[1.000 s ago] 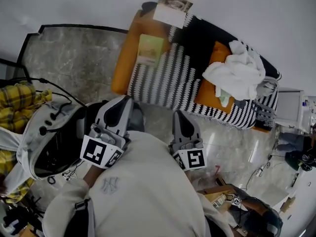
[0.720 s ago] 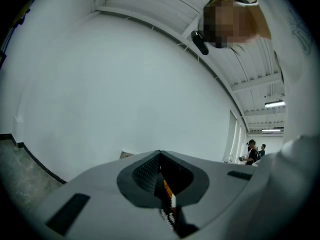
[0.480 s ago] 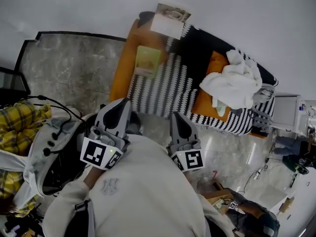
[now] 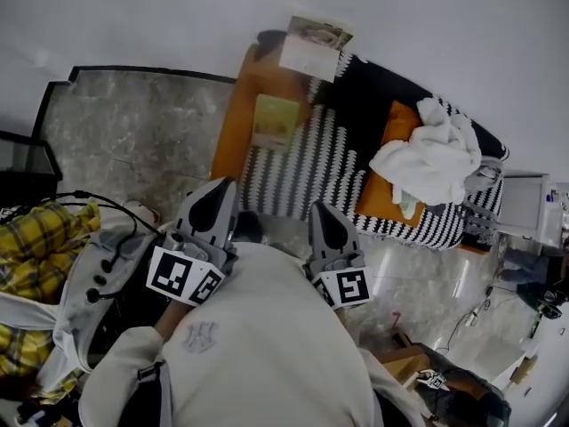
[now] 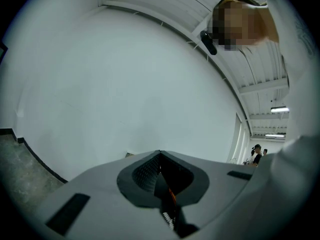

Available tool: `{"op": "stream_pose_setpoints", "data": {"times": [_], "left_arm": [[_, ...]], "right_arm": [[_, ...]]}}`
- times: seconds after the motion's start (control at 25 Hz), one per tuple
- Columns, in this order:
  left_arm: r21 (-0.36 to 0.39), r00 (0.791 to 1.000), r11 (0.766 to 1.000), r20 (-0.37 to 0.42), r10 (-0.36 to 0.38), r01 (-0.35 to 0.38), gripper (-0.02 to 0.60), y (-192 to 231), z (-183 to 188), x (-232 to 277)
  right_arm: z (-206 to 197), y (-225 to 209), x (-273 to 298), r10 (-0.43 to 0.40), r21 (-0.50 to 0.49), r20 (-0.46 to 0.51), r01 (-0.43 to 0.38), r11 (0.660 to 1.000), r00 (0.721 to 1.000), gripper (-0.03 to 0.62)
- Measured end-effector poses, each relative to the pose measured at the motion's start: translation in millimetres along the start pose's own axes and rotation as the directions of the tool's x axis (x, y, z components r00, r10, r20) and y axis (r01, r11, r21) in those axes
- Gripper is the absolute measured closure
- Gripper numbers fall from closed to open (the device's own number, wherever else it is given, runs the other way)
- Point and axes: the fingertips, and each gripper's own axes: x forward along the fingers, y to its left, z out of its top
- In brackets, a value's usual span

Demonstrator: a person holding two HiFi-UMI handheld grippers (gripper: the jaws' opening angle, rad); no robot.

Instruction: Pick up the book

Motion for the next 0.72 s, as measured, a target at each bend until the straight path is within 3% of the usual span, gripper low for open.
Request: {"op": "stream_pose_setpoints", "data": {"times": [0.36,0.56,0.72], "left_arm": [[0.005,1.000,1.000,0.003,0.003,-0.003,0.572,-2,-5,4],[-0.021,1.000,1.000,-0.004,-0.002,0.002,0.572,40,19,12],[-0.023,1.000,1.000,0.013,0.009,-0.009,0.572,27,14,1]], "right_arm": [[-4,-7,-4,-0.005,-0.003,0.010,0.005,1.000,1.000,0.574],[14,13,37,-0.015,0.001,-0.009,0.015,1.000,1.000,0.574],[12,17,23,0.011,-0.021,-0.006,-0.011,1.000,1.000,0.574]]}}
